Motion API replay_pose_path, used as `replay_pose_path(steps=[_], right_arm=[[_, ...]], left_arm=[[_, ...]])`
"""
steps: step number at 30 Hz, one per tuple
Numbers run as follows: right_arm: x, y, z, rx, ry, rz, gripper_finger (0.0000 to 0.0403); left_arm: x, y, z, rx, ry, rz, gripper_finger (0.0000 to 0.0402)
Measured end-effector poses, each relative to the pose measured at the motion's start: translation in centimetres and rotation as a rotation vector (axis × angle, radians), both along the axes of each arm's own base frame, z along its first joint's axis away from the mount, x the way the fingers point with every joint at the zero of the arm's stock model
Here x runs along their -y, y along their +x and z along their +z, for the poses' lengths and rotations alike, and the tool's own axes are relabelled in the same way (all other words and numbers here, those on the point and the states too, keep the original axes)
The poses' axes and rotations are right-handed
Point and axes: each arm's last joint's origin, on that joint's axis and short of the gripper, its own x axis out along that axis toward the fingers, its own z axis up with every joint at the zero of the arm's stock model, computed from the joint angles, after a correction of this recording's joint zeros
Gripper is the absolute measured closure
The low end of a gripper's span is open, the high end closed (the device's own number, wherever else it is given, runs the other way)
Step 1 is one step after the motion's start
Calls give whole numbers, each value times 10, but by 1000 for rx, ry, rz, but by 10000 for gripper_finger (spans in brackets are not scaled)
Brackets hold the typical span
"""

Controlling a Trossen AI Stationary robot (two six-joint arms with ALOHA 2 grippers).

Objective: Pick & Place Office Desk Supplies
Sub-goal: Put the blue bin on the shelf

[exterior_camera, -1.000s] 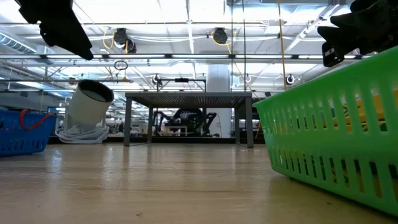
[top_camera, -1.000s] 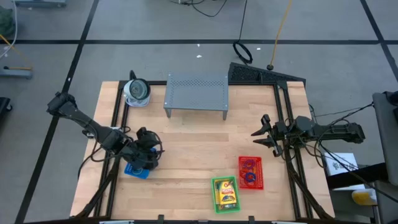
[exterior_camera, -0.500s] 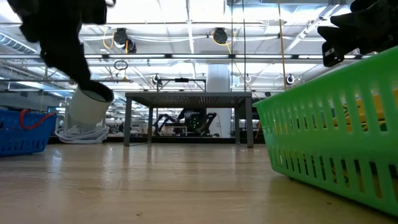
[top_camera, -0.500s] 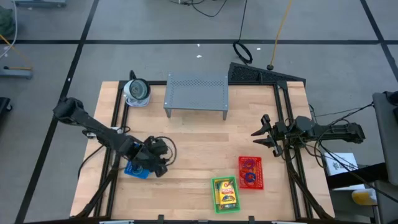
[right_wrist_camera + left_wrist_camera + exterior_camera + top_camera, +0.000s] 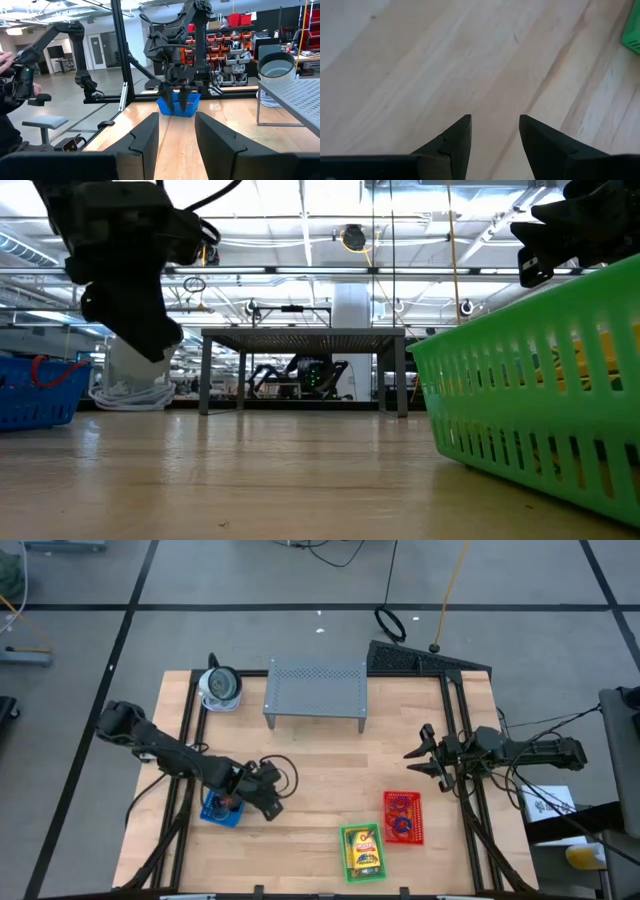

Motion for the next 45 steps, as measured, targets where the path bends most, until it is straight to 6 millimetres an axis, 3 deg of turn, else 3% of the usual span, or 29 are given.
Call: replay_pose_path(steps=[14, 31, 39, 45], right_arm=[[0, 0, 0, 0, 0, 0, 287], [0, 0, 0, 0, 0, 0, 287], [0, 0, 0, 0, 0, 0, 287], [0, 0, 0, 0, 0, 0, 287]], left_arm=[[-8, -26, 3, -171, 9, 157, 229], [-8, -31, 2, -247, -54, 185, 229], [-6, -33, 22, -167, -53, 162, 229], [2, -46, 27, -220, -138, 184, 229]])
